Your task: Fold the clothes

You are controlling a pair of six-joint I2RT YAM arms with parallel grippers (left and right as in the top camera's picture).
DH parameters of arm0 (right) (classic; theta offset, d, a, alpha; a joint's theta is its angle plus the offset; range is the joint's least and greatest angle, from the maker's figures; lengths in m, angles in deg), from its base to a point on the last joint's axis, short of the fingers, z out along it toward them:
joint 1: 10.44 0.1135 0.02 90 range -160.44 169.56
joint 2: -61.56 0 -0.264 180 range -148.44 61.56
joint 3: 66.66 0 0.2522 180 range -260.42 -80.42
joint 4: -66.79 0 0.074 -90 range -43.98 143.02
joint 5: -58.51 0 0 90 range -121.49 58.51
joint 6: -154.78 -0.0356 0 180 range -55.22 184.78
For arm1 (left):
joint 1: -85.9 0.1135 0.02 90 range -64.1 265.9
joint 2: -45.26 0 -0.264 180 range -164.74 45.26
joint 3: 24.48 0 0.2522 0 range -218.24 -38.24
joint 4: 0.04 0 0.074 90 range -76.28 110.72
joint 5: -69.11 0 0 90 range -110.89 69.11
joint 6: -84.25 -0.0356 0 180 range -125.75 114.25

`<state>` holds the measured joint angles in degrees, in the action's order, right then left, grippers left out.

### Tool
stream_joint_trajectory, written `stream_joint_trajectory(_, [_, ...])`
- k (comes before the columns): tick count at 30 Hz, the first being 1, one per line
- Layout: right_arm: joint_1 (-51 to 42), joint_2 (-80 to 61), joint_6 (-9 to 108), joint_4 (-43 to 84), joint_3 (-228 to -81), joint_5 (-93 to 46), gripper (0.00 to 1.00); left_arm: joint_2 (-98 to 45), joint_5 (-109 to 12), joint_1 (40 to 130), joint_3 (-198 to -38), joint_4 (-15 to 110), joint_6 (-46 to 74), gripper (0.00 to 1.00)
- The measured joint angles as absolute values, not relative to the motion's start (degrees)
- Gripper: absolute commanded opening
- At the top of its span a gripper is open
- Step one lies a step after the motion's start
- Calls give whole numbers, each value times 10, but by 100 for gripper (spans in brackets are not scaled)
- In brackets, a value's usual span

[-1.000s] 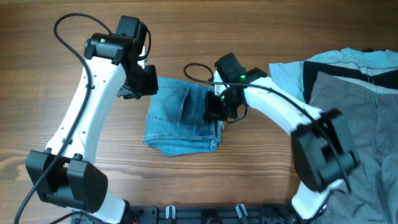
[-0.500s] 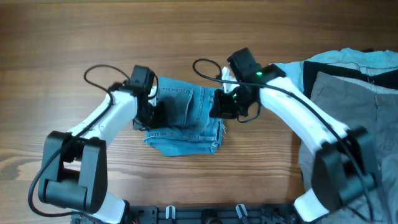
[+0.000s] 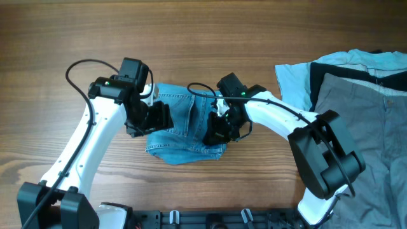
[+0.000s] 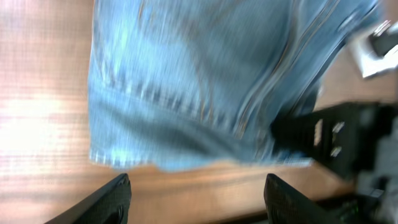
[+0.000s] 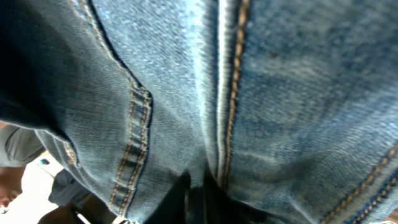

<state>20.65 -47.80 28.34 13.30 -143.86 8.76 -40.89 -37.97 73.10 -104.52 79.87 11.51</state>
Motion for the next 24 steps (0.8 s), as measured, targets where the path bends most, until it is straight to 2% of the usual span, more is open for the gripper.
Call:
stream_joint_trajectory(1, [205, -478, 282, 133, -1439, 92, 19, -409, -380, 731, -1041, 809, 121, 56])
stream_joint_trajectory(4, [204, -461, 279, 133, -1437, 86, 22, -410, -384, 726, -1002, 787, 147, 18])
stream_joint_trajectory(5, [204, -437, 279, 132, -1435, 70, 23, -410, -386, 722, -980, 772, 159, 13])
stream_joint_trajectory(6, [204, -408, 277, 132, -1433, 53, 25, -410, -388, 717, -946, 748, 179, 12])
stream_joint_trajectory(8, [204, -341, 276, 133, -1433, 14, 29, -411, -390, 712, -908, 724, 201, 15])
stream_joint_trajectory(10, [204, -261, 275, 133, -1433, -30, 33, -412, -393, 711, -846, 664, 230, 27])
stream_joint_trajectory(12, [204, -200, 275, 133, -1433, -77, 38, -412, -393, 710, -809, 618, 255, 31])
stream_joint_trajectory(16, [204, -169, 275, 136, -1433, -122, 41, -412, -392, 710, -771, 512, 281, 25])
stream_joint_trajectory(19, [204, -169, 275, 138, -1433, -127, 43, -412, -372, 719, -768, 407, 285, 26])
stream_joint_trajectory(21, [204, -169, 275, 137, -1433, -122, 44, -412, -357, 747, -773, 340, 269, 34])
stream_joint_trajectory(22, [204, -169, 275, 135, -1433, -117, 46, -412, -356, 767, -786, 346, 258, 37])
stream_joint_trajectory(24, [204, -169, 283, 130, -1433, -108, 49, -413, -365, 805, -837, 412, 229, 52])
